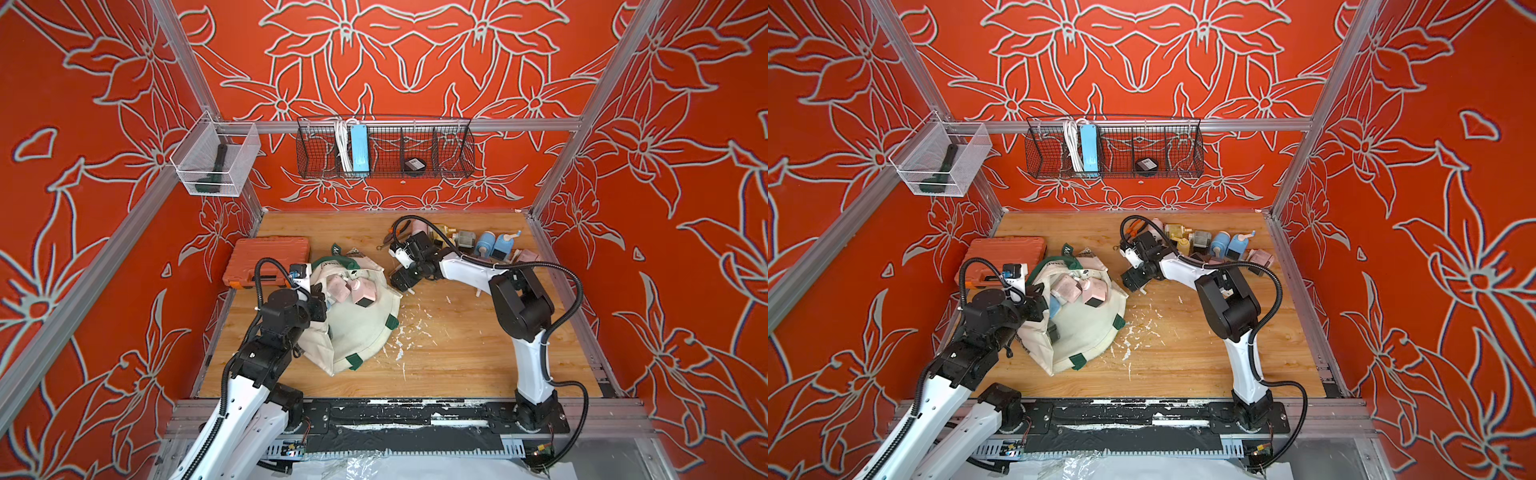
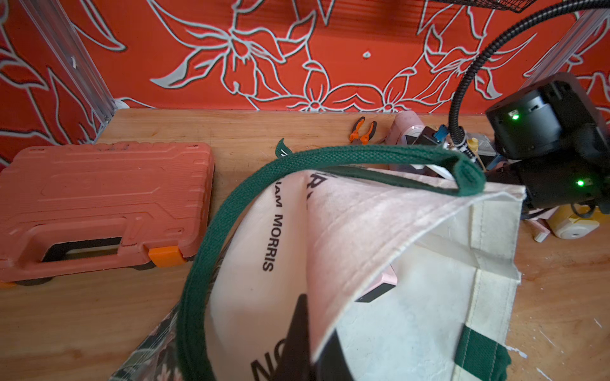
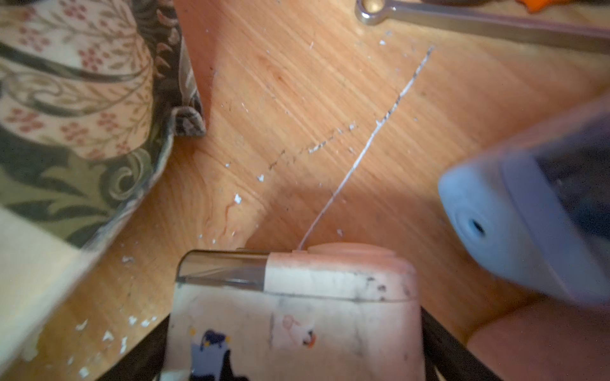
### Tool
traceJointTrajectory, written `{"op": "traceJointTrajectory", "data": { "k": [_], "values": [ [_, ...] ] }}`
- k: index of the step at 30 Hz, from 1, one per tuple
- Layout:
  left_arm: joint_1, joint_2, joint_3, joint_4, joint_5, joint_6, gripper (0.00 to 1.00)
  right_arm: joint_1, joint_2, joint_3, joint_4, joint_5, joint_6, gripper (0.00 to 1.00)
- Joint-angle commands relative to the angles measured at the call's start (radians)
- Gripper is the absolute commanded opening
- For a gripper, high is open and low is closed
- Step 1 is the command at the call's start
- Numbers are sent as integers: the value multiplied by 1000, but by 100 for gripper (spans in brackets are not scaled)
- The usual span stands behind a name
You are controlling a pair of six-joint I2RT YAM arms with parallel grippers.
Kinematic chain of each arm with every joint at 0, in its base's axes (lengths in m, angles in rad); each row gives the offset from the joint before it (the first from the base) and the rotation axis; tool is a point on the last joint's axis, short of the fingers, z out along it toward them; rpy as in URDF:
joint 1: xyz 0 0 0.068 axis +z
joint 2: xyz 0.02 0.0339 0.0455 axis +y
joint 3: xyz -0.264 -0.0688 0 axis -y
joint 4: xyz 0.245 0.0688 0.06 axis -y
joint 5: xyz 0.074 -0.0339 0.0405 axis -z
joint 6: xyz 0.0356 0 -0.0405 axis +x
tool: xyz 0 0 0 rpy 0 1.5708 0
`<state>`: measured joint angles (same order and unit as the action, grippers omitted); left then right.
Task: Take out the pencil sharpeners from the tote bags
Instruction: Place the pencil sharpener at the center of the board.
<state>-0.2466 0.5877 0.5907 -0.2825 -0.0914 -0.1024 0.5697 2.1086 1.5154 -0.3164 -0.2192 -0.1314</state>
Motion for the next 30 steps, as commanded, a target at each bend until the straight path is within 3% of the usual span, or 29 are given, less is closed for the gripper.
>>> {"op": "traceJointTrajectory", "data": {
  "k": [1, 8, 16, 30],
  "values": [
    [10, 1, -4, 37, -4, 6, 0, 3, 45, 69, -39, -27, -54, 73],
    [10, 1, -6, 40, 4, 7, 0, 3, 100, 160, -93, -20, -89, 77],
    [10, 13, -8, 43, 10, 9, 0, 3, 61, 124, -78, 13, -83, 91],
    [10, 10, -12, 48, 13, 10, 0, 3, -97, 23, -25, -23, -8, 99]
  ]
}}
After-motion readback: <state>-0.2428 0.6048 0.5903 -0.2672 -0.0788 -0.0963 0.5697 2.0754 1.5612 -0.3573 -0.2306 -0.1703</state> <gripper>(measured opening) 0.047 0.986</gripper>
